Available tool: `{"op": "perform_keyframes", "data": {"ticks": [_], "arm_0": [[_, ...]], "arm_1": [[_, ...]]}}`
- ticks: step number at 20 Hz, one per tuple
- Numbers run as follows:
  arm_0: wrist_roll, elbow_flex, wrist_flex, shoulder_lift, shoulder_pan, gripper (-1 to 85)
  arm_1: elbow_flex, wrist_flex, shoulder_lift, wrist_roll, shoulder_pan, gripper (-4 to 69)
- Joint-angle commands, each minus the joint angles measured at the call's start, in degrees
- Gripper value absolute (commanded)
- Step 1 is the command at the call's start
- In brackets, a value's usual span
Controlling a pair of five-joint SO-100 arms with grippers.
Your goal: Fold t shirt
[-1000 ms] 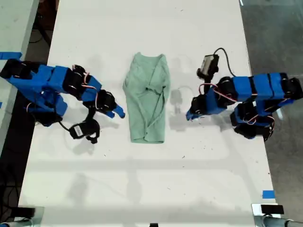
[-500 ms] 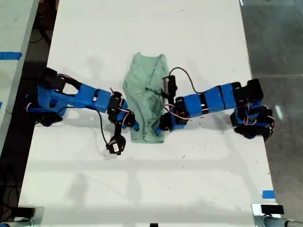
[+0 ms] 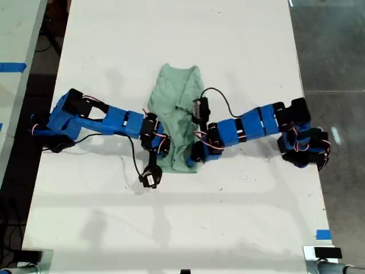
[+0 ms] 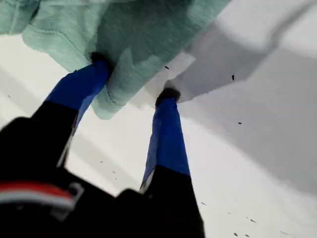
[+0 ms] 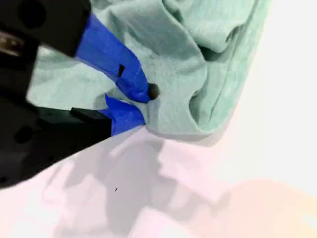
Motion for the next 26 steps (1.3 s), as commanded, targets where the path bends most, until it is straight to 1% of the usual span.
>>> {"op": "perform_keyframes", "data": {"ticks": [1,2,3,5,7,8,10,12,13,14,15,17,19,23,26], "arm_0": [[-0.62,-1.76,0.26,0.09,1.85,0.1],[-0.7,-1.93,0.26,0.18,2.11,0.1],[-0.88,-1.93,0.35,0.35,2.64,0.1],[-1.76,-2.46,1.05,1.14,5.19,0.1],[-4.31,-5.98,5.27,3.6,9.67,0.1],[-5.36,-8.79,8.17,5.71,11.51,0.1],[-4.92,-9.67,10.55,14.24,12.13,0.1],[-2.37,-8.61,13.89,23.03,8.61,0.1],[0.7,-7.65,15.03,26.63,5.45,0.1],[1.93,-7.12,16.88,29.62,1.41,0.1],[4.31,-5.71,17.14,32.61,-2.64,0.1],[5.98,-2.72,17.14,37.27,-9.58,0.1],[6.5,-0.35,16.96,39.11,-14.06,0.1],[5.45,6.5,16.61,39.29,-19.6,0.1],[3.96,15.64,14.77,40.61,-22.76,0.1]], "arm_1": [[-5.1,-2.29,-1.58,0.18,-0.97,6.1],[-5.27,-2.72,-2.37,0.44,-1.14,-0.2],[-6.24,-2.46,-3.6,0.26,-1.49,-0.2],[-9.14,0.44,-4.31,2.55,-3.69,-0.2],[-15.12,6.33,-3.52,4.75,-6.68,-0.2],[-17.75,8.26,-1.67,4.48,-7.56,-0.2],[-18.11,8.26,6.33,2.29,-7.21,-0.2],[-16.7,6.42,15.56,-1.32,-4.39,-0.2],[-15.47,4.57,19.78,-3.43,-2.02,-0.2],[-14.5,3.16,23.38,-5.45,0.88,-0.2],[-13.18,0.88,26.37,-7.29,3.96,-0.2],[-10.9,-5.45,29.18,-12.22,9.4,-0.2],[-10.72,-9.84,27.77,-15.47,14.41,-0.2],[-11.78,-16.79,19.6,-19.69,22.76,-0.1],[-15.64,-18.72,11.16,-22.06,27.25,-0.1]]}}
